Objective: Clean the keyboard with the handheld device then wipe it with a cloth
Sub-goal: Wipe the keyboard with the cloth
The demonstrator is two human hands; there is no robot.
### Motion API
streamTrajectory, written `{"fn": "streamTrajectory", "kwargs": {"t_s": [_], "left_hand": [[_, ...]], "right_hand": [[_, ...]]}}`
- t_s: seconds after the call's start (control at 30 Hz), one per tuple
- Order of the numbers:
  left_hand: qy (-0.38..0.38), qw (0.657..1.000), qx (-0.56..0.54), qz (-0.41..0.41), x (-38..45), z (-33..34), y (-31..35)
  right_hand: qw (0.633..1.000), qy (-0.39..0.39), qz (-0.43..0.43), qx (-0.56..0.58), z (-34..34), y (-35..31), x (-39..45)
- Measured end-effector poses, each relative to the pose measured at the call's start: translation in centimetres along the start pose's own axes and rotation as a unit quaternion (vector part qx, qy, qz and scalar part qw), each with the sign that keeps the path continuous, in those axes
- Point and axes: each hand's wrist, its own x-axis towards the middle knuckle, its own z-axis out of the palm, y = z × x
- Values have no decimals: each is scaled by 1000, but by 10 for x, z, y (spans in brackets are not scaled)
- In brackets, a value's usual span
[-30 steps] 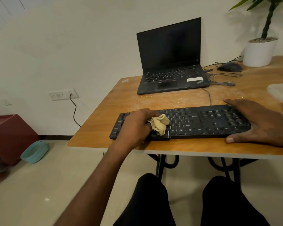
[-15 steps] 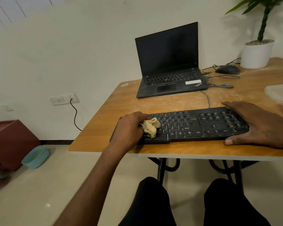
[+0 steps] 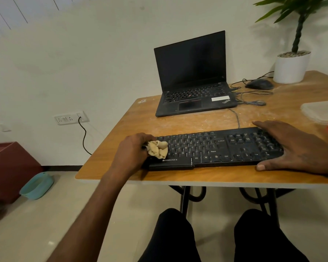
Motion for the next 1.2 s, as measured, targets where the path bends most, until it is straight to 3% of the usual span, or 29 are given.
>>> {"fn": "streamTrajectory", "kwargs": {"t_s": [0.3, 0.6, 0.93, 1.2], "left_hand": [[-3, 997, -57, 54, 19, 22, 51], [7, 1000, -7, -11, 11, -4, -15], [-2, 995, -85, 53, 39, 28, 49], [2, 1000, -11, 20, 38, 13, 4]], "right_hand": [[1000, -10, 2, 0, -2, -2, -2], [1000, -12, 3, -2, -1, 0, -1], [1000, -11, 2, -6, -1, 0, -1], [1000, -5, -3, -4, -2, 1, -1]]}}
